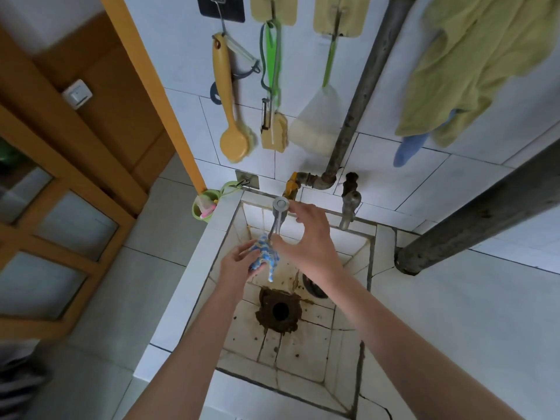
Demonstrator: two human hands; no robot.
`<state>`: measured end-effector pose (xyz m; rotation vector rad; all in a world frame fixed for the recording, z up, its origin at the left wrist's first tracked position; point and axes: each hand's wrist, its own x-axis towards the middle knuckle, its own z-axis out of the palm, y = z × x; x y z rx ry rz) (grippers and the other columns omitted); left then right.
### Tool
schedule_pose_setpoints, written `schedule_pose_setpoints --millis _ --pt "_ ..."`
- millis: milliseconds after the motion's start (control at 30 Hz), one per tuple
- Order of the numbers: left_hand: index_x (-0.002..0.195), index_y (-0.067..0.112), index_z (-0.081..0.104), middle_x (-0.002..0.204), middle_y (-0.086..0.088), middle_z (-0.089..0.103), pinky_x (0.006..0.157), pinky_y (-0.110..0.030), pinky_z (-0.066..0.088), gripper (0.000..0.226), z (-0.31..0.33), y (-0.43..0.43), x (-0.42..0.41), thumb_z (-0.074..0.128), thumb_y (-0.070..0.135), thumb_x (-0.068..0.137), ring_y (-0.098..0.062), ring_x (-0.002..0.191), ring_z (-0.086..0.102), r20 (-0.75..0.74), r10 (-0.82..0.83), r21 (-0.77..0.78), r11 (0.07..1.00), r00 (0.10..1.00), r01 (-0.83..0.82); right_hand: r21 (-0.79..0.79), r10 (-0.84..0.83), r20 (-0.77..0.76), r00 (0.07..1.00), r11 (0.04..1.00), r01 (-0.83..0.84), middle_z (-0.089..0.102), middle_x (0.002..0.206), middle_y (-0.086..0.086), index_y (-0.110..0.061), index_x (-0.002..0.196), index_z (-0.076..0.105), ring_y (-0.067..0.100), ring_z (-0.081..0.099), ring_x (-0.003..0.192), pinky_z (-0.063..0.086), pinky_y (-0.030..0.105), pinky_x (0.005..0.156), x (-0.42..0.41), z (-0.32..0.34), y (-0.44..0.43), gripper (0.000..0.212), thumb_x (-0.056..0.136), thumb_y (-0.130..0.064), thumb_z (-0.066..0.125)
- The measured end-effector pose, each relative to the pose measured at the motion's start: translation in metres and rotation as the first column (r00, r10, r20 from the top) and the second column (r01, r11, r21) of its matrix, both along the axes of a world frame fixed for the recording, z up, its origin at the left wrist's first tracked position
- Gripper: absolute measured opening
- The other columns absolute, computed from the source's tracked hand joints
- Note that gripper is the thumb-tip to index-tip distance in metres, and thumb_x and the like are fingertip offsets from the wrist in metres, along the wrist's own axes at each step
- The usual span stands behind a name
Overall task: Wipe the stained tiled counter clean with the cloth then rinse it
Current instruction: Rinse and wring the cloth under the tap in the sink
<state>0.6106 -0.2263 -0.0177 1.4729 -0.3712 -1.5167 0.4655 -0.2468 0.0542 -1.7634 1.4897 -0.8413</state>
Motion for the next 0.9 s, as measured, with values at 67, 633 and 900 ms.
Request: schedule_pose_setpoints --millis 67,633,900 --pt "0.117 0.001 0.055 0.115 -0.021 0.061 0.069 -0.024 0.057 0.029 0.000 -0.001 0.002 0.054 -0.003 0.088 -0.031 0.100 0.062 -0.004 -0.010 0.001 1.000 1.000 0.010 0.051 0.050 0.042 0.998 0.997 -0.052 0.046 0.120 -0.004 -0.022 0.134 0.046 0.018 0.042 0.114 0.038 0.037 0.101 -0.006 0.002 -0.001 0.062 0.077 -0.027 0.068" --pt "0.114 0.003 0.056 0.117 -0.019 0.060 0.077 -0.029 0.056 0.025 0.002 -0.007 0.004 0.050 -0.002 0.090 -0.030 0.103 0.062 -0.007 -0.103 -0.014 0.995 0.995 0.103 0.215 0.103 0.188 0.977 0.966 -0.143 0.041 0.128 -0.020 -0.039 0.135 0.036 -0.004 0.042 0.115 0.034 0.005 0.090 -0.031 0.005 0.003 0.062 0.082 -0.040 0.067" --pt "0.112 0.004 0.056 0.111 -0.016 0.061 0.072 -0.025 0.057 0.023 0.007 -0.006 0.005 0.047 -0.002 0.092 -0.024 0.095 0.065 -0.083 -0.153 -0.020 0.988 0.985 0.152 0.522 0.005 0.102 0.995 0.851 -0.058 0.046 0.141 -0.002 -0.018 0.137 0.044 0.013 0.041 0.131 0.031 0.026 0.102 -0.039 -0.075 0.015 0.040 0.097 -0.017 0.047"
